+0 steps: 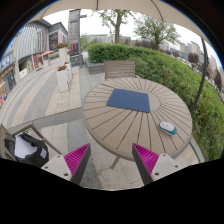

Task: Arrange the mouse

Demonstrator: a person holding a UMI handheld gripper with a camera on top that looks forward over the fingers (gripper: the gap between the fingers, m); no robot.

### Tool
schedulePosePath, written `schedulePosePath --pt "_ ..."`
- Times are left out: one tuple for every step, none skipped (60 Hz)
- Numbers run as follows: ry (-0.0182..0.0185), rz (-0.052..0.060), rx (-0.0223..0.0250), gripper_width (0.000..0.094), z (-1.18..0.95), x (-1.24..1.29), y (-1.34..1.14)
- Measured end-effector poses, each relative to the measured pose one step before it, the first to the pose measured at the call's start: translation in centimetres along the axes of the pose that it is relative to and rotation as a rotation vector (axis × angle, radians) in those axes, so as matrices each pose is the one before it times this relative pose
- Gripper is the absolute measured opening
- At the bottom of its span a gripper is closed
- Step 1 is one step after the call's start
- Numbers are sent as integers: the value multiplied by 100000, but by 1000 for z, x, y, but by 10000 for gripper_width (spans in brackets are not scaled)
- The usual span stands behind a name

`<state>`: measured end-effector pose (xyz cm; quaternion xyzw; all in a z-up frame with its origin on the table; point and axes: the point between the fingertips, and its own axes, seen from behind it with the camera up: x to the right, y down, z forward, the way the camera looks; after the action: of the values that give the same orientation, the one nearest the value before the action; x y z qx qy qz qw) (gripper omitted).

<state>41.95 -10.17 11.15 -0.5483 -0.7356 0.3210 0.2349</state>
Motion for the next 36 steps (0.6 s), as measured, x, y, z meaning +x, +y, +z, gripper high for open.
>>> schedulePosePath --pt "835 582 202 856 -13 196 -43" --pt "718 506 278 857 -17 189 -57" --pt "749 492 323 857 -1 229 -69" --pt "820 561 226 856 15 280 -38" --pt "930 521 156 857 35 360 -43" --pt "1027 428 100 859 92 495 -10" --pt "1035 318 176 859 -178 243 175" --pt "1040 324 104 858 482 1081 -62" --pt "1016 373 87 858 198 734 94" --pt "1018 318 1 858 194 758 112" --pt "1024 278 -83 858 153 712 120" --pt "1066 284 -54 858 161 770 114" --pt "1080 385 -15 859 236 796 123" --pt "1004 446 -23 859 209 826 115" --pt "833 418 -15 856 233 756 154" --pt "724 408 -17 859 174 754 177" --pt "697 364 -44 859 170 771 151" --pt "471 431 -8 858 609 1686 40" --pt "774 511 -3 858 253 951 140" --pt "881 542 -16 858 199 848 88" --pt "898 464 4 858 187 772 106" --pt "820 335 -74 859 173 710 135" --pt "924 330 -202 859 -174 488 129" --pt "912 354 -214 859 137 648 149" --pt "1003 506 -230 859 85 652 135" --pt "1043 602 -176 857 119 637 92" --pt "1010 709 -79 857 76 616 77" --pt "938 761 37 855 101 598 71" --pt "864 833 56 855 70 553 50" --pt "732 783 60 856 96 525 44" --pt "628 824 35 857 84 482 37" --pt "570 867 78 856 105 472 1" --pt "575 918 120 856 70 474 5" --pt "595 871 94 857 83 473 -3" --pt "556 738 140 857 99 476 -27" --pt "460 539 222 857 94 448 -37"
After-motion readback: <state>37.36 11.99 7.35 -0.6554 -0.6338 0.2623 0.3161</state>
